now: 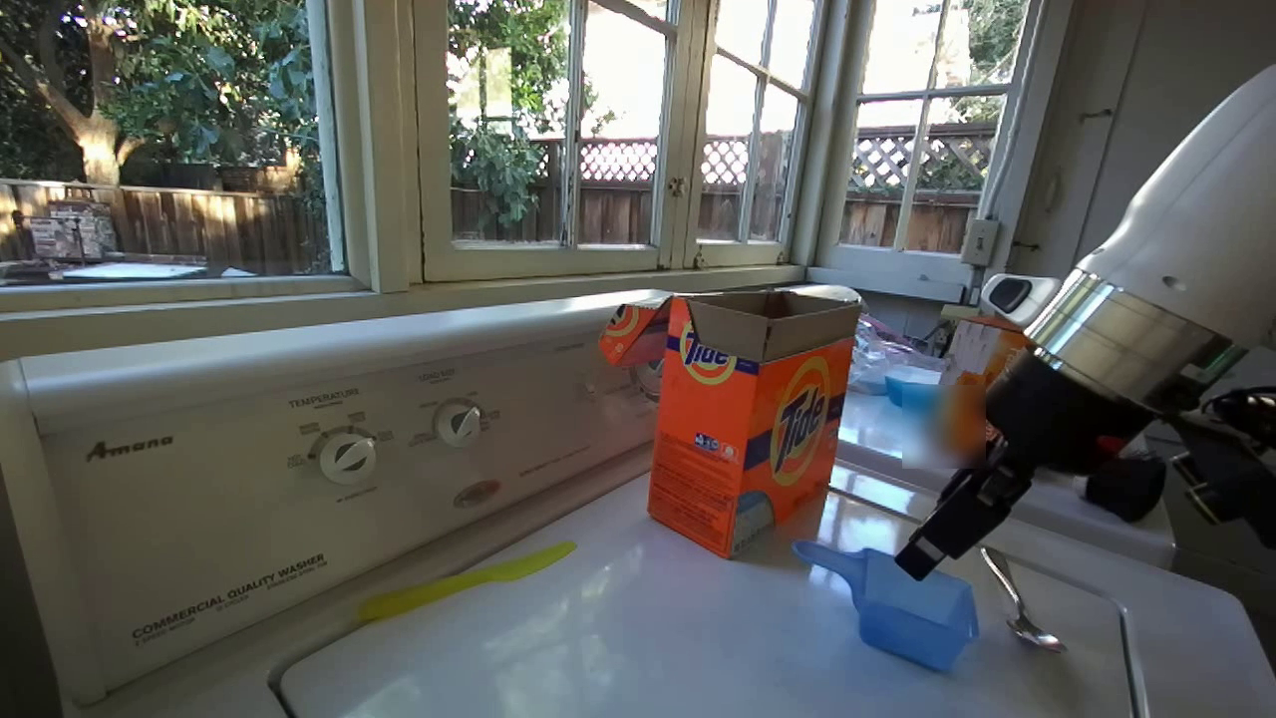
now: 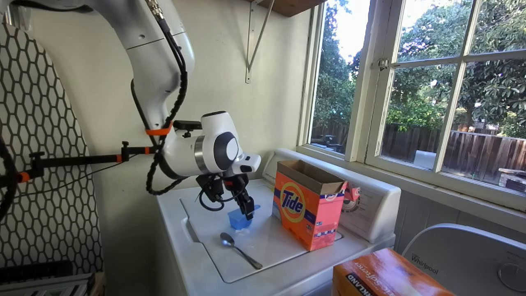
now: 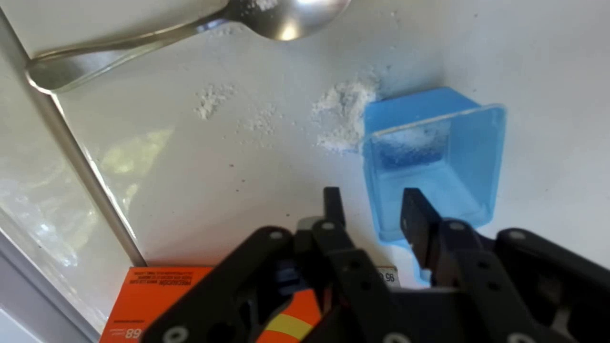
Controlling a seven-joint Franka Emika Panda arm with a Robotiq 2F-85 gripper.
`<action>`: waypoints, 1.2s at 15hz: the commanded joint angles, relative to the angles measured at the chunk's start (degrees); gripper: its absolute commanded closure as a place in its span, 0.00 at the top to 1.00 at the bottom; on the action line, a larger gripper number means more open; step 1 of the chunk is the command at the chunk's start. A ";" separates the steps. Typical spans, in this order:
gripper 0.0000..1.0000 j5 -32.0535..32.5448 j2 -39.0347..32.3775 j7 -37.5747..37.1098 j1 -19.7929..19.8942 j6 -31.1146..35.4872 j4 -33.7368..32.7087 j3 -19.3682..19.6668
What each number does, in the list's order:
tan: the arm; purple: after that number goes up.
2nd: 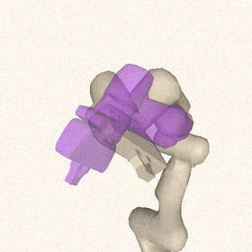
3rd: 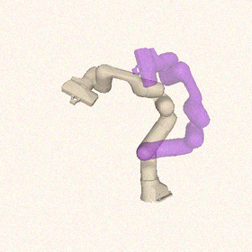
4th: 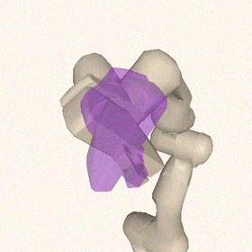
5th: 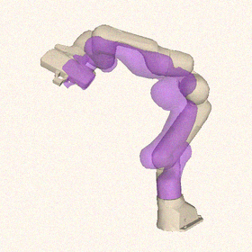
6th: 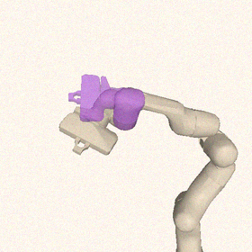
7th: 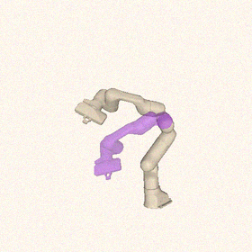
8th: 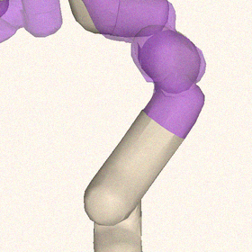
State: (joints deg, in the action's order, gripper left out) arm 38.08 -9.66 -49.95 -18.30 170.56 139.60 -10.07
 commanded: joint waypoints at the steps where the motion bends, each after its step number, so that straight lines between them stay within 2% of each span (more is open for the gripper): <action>1: 0.08 3.44 -1.44 -3.85 -1.56 0.34 -1.16 1.61; 2: 0.01 3.58 -1.68 -4.03 -1.67 0.44 -1.22 1.70; 3: 0.00 3.69 -1.88 -4.26 -1.78 0.50 -1.24 1.79; 10: 0.01 4.09 -2.27 -5.16 -2.39 0.58 -1.57 2.22; 11: 0.12 3.99 -2.40 -5.06 -2.48 0.54 -1.65 2.24; 12: 0.31 3.94 -2.48 -5.04 -2.55 0.54 -1.70 2.26; 15: 0.52 3.75 -2.97 -4.87 -2.69 0.58 -1.74 2.23; 16: 0.51 3.75 -3.18 -4.83 -2.75 0.60 -1.81 2.24; 17: 0.17 3.81 -3.34 -4.84 -2.82 0.60 -1.89 2.29; 18: 0.22 3.86 -3.46 -4.83 -2.88 0.58 -1.95 2.33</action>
State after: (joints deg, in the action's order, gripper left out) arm 40.29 -11.93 -52.88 -20.20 170.65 138.40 -8.61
